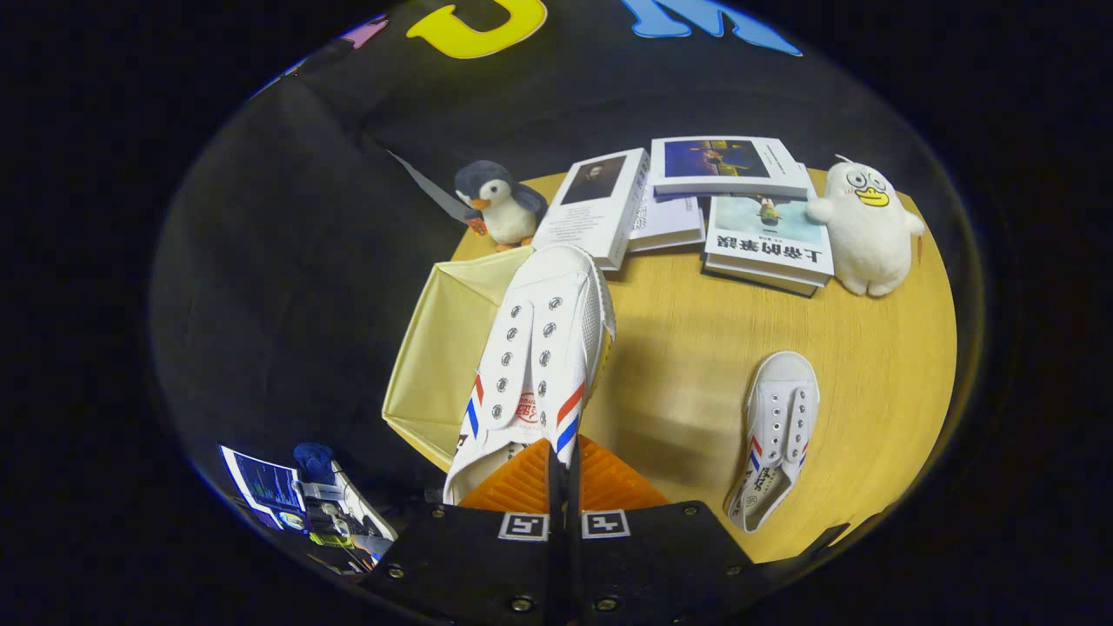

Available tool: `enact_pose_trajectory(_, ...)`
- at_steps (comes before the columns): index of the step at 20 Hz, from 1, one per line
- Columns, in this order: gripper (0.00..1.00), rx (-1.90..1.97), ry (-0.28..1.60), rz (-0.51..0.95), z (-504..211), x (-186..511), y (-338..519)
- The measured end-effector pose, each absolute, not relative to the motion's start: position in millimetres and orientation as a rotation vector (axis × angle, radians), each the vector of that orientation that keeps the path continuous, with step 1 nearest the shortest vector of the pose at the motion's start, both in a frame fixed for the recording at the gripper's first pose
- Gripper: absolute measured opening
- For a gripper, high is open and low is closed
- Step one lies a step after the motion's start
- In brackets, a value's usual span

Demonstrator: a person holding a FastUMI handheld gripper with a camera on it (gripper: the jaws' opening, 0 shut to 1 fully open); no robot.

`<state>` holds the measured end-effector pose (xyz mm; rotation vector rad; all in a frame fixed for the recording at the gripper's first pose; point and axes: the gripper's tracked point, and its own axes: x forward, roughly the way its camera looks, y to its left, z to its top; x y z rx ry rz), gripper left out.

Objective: Open the storage box then place both shoes into the box .Put the left shoe in first, then the right shoe, with the right side of both shoes facing outward in a uniform manner.

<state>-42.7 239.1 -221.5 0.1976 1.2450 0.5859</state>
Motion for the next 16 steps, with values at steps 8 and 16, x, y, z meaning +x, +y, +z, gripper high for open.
enact_pose_trajectory(8, 0.0, 0.164, 1.208, 0.731, -195, -38, 319)
enact_pose_trajectory(16, 0.0, 0.044, 1.275, 0.769, -239, -37, 391)
